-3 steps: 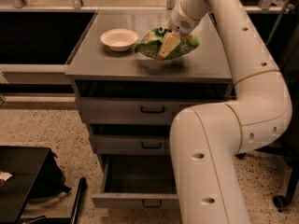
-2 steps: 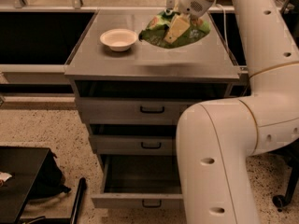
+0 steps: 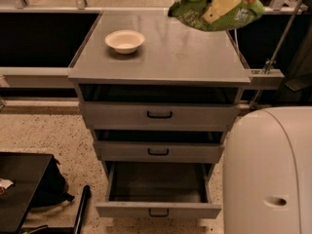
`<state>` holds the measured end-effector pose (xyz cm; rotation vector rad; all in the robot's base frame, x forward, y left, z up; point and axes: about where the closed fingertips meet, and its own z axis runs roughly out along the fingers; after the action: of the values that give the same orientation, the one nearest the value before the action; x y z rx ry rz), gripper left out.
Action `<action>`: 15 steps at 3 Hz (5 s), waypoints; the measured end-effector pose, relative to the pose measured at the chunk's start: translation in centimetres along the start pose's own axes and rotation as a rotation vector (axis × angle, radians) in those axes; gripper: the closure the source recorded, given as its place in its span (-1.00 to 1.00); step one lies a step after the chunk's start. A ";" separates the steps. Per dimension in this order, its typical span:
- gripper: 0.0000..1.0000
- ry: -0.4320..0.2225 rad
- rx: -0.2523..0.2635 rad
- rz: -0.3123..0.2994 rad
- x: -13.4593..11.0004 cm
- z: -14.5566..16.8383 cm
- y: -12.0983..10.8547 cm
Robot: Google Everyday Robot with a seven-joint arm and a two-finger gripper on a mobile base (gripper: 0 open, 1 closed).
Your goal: Place green rice chip bag into bottom drawer
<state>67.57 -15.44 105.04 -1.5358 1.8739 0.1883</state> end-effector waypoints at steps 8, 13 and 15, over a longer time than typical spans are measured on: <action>1.00 -0.136 0.185 0.058 -3.9 -18.7 5.7; 1.00 -0.569 0.401 -0.253 -15.1 -33.9 24.1; 1.00 -0.605 0.486 -0.295 -17.2 -34.0 29.8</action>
Offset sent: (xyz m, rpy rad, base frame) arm -0.0035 0.0046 0.0042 0.0012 0.0474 0.0287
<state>27.34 -10.66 131.40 -1.2166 1.1023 0.0453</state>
